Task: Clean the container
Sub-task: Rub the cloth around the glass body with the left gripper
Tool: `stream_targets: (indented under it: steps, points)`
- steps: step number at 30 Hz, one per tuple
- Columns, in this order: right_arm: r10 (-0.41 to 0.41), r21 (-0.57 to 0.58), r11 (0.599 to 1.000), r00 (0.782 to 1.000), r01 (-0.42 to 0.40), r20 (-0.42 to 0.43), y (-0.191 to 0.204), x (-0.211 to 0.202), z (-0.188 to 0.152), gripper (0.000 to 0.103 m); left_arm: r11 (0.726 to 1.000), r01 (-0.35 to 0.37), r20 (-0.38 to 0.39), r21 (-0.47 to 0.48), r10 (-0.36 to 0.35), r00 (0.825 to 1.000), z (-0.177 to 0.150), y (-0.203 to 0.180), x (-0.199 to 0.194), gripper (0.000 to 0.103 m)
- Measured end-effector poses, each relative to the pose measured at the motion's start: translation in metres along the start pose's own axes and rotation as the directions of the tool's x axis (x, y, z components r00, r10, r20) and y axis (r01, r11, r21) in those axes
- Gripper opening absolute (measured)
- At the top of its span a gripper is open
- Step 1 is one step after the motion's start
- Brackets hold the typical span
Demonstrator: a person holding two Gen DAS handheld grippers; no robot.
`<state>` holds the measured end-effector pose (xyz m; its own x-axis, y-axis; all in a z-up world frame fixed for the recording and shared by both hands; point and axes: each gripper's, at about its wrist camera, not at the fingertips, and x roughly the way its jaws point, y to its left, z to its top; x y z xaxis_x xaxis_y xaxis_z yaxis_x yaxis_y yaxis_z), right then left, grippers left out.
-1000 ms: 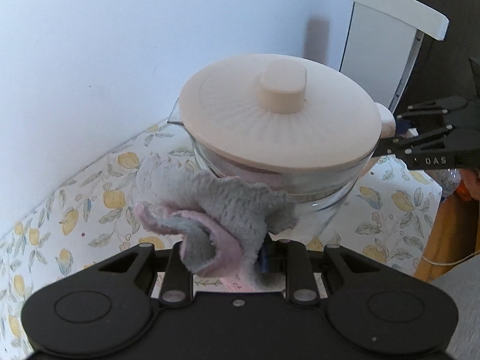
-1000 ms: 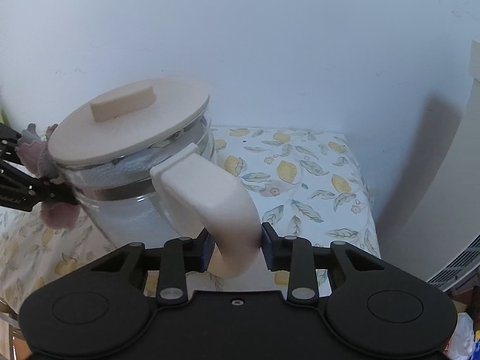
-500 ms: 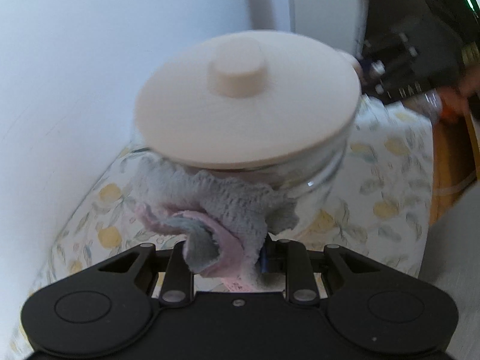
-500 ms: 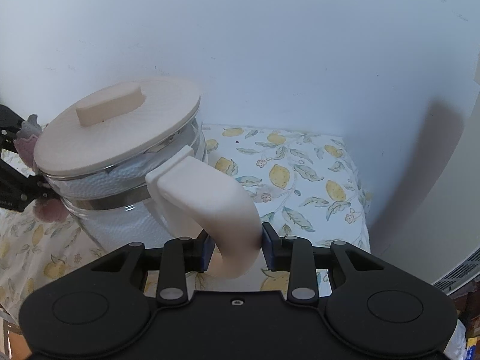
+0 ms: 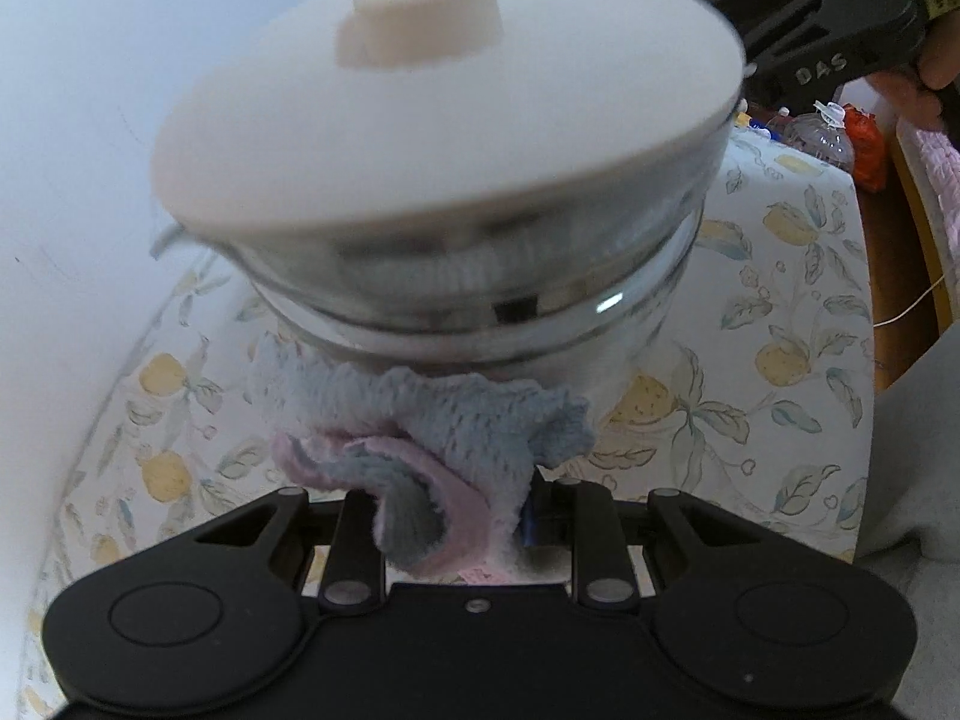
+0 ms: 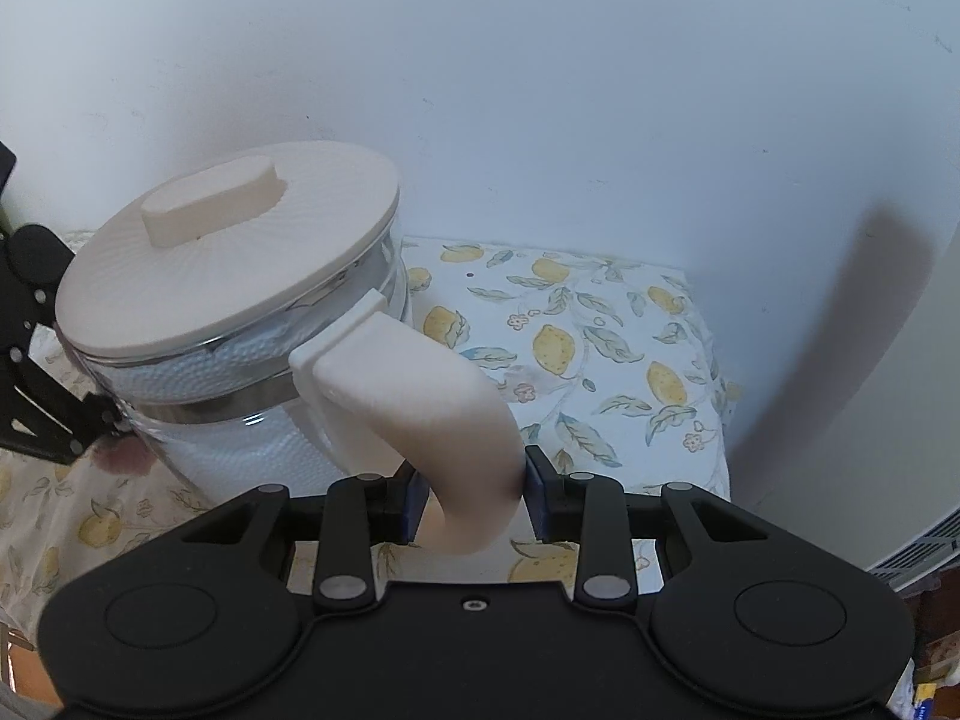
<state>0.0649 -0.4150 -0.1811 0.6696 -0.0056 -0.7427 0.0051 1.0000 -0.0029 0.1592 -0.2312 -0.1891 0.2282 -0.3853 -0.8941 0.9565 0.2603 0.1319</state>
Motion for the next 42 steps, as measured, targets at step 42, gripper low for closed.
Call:
stream_targets:
  steps: [42]
  points:
    - [0.077,-0.017,0.997,0.997,-0.077,0.004,-0.008,-0.004,-0.007,0.038,0.983,-0.058,-0.061,-0.176,0.048,0.997,0.025,-0.034,-0.036,0.023]
